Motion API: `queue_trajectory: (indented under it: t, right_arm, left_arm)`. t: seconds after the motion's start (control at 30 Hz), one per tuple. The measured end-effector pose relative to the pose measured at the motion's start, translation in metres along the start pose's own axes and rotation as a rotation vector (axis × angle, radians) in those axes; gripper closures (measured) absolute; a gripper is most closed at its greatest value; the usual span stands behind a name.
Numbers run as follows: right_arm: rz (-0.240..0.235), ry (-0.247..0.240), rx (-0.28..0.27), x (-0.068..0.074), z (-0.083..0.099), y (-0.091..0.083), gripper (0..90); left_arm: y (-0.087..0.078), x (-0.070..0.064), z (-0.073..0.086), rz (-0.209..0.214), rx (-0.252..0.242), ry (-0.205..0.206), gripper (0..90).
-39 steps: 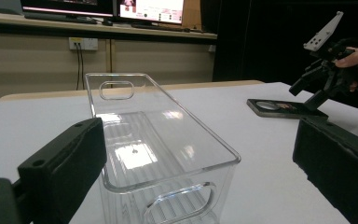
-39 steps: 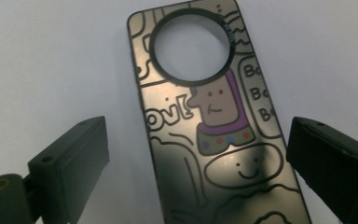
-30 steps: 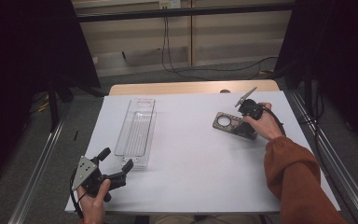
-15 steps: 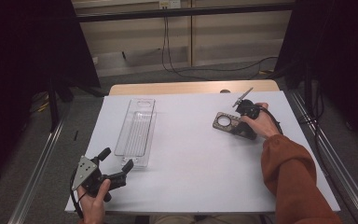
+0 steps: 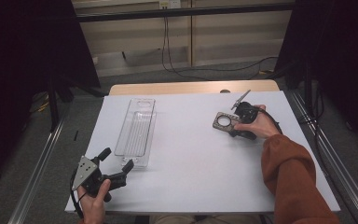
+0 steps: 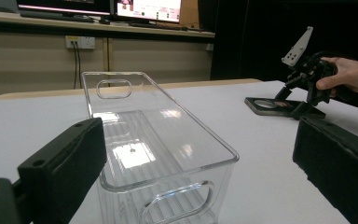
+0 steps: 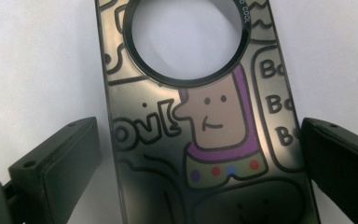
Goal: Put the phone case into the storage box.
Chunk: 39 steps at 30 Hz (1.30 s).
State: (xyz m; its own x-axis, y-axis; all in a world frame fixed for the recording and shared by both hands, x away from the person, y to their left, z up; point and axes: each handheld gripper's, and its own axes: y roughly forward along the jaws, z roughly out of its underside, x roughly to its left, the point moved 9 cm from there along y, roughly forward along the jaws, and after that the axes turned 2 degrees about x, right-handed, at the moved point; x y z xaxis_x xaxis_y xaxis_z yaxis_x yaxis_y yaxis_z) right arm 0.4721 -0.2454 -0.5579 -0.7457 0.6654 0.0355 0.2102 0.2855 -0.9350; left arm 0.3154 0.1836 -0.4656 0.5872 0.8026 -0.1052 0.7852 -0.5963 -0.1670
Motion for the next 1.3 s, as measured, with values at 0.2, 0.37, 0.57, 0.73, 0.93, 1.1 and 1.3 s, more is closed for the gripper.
queue_trajectory:
  t: [0.2,0.37,0.57,0.73,0.93,1.1,1.3]
  right_arm:
    - [-0.002,-0.002,0.012,-0.0006,-0.0002,-0.0007,1.8]
    - [0.003,-0.009,0.066,0.0001,-0.0021,-0.0006,3.4]
    - [0.002,-0.013,0.054,-0.0005,-0.0015,-0.0028,8.0]
    - [0.007,-0.002,0.065,0.0004,-0.0017,-0.0039,9.4]
    - [0.004,0.009,0.058,0.0015,-0.0019,-0.0049,11.8]
    - [0.010,0.031,0.055,0.0012,-0.0024,-0.0056,12.2]
    - [0.005,0.046,0.034,0.0001,-0.0028,-0.0061,12.3]
  left_arm:
    - [-0.0003,0.0005,0.0000,-0.007,0.000,0.001,3.0]
    - [-0.0007,0.0003,-0.0008,-0.011,-0.003,0.010,2.9]
    - [-0.0011,0.0012,-0.0010,-0.007,-0.006,0.008,3.0]
    - [-0.0010,0.0011,-0.0010,-0.010,-0.004,0.011,3.0]
    - [-0.0007,0.0011,-0.0009,-0.010,-0.004,0.009,3.0]
    - [-0.0008,0.0027,-0.0011,-0.015,-0.005,0.006,3.0]
    - [-0.0010,0.0026,-0.0011,-0.016,-0.005,0.008,2.9]
